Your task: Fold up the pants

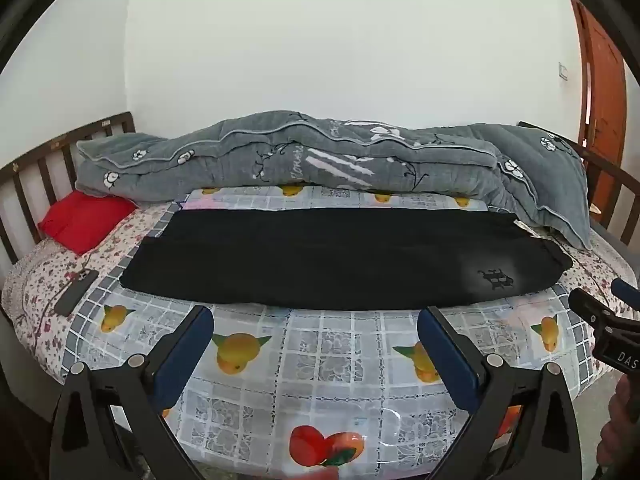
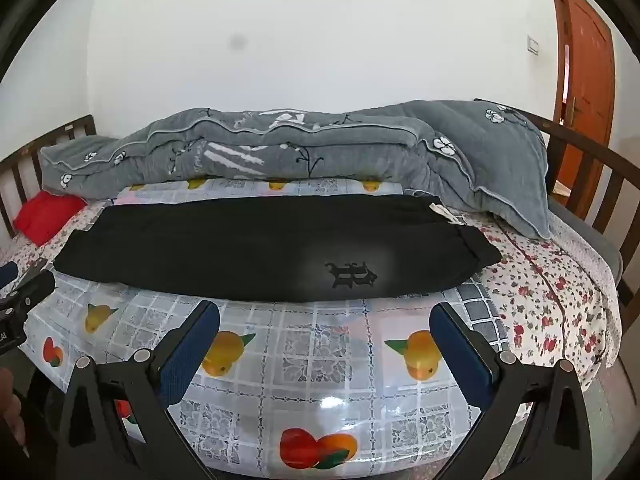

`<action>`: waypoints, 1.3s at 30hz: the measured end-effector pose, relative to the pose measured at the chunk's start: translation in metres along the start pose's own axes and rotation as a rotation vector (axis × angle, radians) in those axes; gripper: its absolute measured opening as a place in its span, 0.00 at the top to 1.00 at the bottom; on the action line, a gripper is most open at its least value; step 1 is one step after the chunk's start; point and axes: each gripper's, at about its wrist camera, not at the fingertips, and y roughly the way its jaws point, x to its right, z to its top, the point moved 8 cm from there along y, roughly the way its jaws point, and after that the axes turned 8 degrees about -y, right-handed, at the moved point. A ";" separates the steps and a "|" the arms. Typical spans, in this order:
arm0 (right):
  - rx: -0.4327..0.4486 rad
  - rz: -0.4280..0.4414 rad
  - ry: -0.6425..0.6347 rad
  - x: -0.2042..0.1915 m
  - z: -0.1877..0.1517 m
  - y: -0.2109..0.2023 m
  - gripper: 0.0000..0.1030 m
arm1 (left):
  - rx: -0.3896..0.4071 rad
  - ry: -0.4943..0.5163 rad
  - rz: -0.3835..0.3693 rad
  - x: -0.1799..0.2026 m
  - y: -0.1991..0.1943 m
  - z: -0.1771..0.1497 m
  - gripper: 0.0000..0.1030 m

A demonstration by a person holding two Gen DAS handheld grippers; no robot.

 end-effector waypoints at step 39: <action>0.017 -0.008 -0.001 -0.009 0.001 -0.016 0.00 | 0.025 -0.007 0.015 0.001 -0.011 0.001 0.01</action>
